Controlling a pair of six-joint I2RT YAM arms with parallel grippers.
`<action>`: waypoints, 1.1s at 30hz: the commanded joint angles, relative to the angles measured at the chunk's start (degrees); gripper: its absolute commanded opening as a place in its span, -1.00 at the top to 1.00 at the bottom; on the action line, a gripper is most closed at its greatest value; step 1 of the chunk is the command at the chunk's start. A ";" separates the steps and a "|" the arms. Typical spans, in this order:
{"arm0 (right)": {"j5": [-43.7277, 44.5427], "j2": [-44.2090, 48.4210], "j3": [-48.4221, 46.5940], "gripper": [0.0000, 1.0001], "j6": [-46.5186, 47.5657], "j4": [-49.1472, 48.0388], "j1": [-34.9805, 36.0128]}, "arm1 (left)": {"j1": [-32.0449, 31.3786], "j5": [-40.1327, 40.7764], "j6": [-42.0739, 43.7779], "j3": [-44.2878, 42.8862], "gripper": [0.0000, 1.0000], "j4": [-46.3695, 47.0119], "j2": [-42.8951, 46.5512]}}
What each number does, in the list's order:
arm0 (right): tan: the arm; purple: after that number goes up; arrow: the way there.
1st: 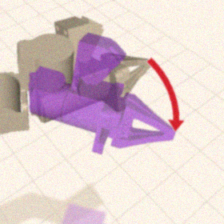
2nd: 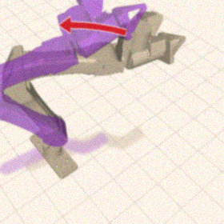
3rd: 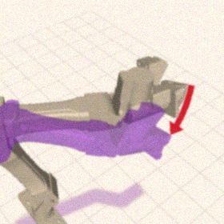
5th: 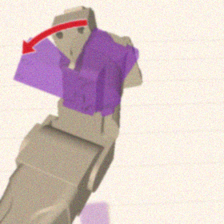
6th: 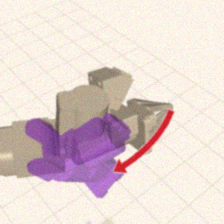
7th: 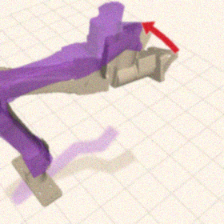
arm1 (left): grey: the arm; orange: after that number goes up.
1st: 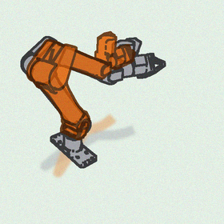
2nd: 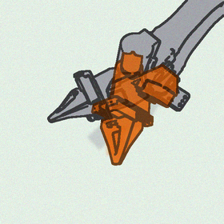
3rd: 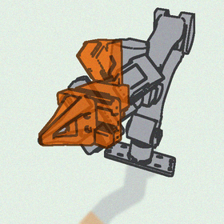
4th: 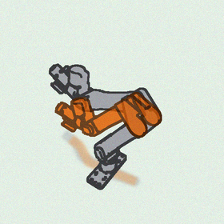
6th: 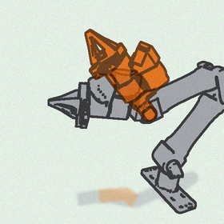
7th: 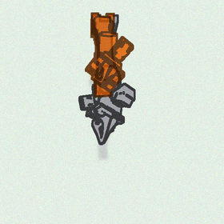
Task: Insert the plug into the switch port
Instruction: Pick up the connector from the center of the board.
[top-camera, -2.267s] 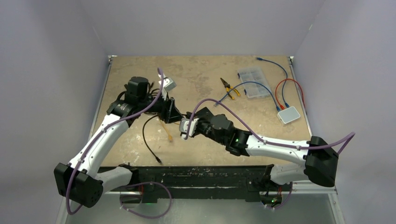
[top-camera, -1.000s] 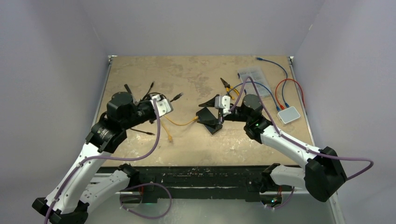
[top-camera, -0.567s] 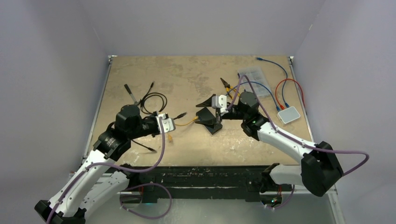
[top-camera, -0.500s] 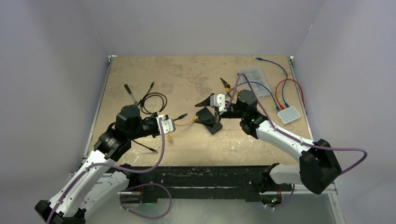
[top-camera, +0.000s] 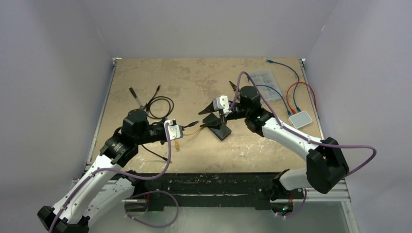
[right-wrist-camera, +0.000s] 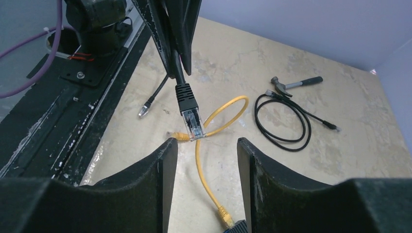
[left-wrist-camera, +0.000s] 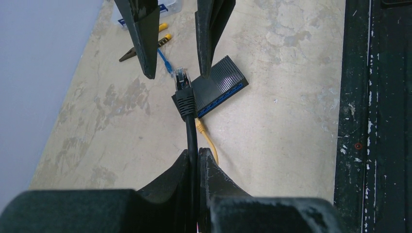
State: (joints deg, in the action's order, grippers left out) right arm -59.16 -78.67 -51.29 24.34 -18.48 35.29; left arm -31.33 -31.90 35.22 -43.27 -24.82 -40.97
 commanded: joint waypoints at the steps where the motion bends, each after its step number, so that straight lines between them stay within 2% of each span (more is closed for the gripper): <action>1: -2.63 -1.17 -3.58 0.02 3.50 5.14 0.76 | -0.40 -2.88 -0.55 0.13 1.00 2.38 -0.03; 9: -3.38 -1.32 -4.00 0.17 3.56 5.82 1.04 | -0.48 -2.86 -0.52 0.44 1.00 2.47 0.19; 28: -1.31 0.09 -3.60 0.20 -0.16 2.13 1.30 | -0.48 -4.05 -0.86 0.35 1.00 2.23 -0.86; 33: -1.92 0.28 -3.56 0.39 -0.26 2.46 1.35 | -0.48 -3.96 -1.03 0.46 1.00 2.23 -1.02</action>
State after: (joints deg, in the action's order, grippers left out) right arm -61.01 -80.47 -52.80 25.02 -14.61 36.36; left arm -31.59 -34.13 35.07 -43.20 -24.47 -41.89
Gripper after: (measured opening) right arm 0.344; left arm 0.047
